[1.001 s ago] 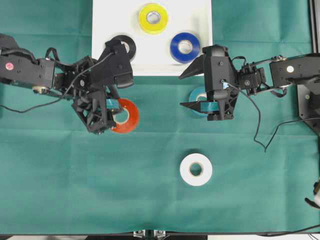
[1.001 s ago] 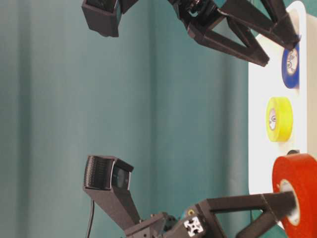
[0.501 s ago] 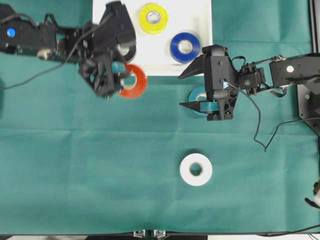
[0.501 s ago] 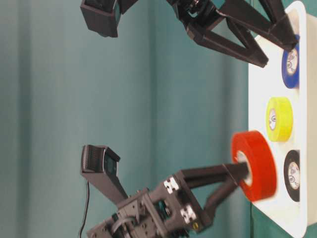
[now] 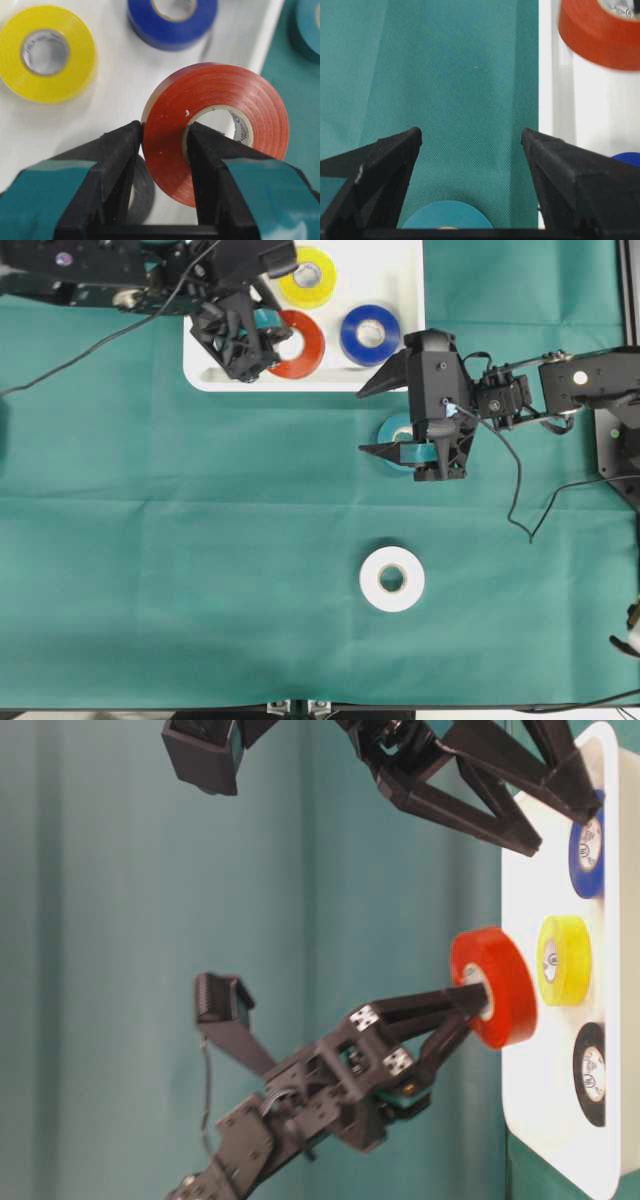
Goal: Put the tape alternately from left to right into the white case.
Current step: 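Release the red-orange roll in the tray and retract the left gripper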
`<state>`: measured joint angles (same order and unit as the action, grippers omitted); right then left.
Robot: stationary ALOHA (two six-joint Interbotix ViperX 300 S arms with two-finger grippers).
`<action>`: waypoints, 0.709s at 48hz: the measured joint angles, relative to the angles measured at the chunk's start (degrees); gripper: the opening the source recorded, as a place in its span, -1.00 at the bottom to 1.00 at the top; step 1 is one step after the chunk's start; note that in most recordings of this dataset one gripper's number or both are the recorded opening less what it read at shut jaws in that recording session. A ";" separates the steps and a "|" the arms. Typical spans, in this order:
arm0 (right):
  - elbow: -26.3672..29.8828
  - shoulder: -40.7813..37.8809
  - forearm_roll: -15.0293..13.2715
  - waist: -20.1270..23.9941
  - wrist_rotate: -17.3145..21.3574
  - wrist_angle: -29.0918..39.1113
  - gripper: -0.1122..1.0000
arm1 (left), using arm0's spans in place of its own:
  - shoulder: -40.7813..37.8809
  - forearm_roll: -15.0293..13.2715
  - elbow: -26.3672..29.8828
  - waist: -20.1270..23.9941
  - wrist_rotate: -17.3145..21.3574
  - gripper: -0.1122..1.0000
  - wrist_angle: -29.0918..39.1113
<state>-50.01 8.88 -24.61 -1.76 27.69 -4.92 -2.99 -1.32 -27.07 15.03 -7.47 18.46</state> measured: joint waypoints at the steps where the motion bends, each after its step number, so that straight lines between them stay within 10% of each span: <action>1: 0.00 0.00 0.00 0.00 0.00 0.00 0.73 | -0.53 0.00 0.26 0.18 0.09 -0.84 -0.26; 34: 0.00 0.00 0.00 0.00 0.00 -0.35 0.73 | -8.26 0.00 3.34 2.81 3.60 -0.84 -1.93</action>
<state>-50.01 8.88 -24.61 -1.76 27.69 -5.27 -11.25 -1.32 -23.73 17.84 -3.87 16.52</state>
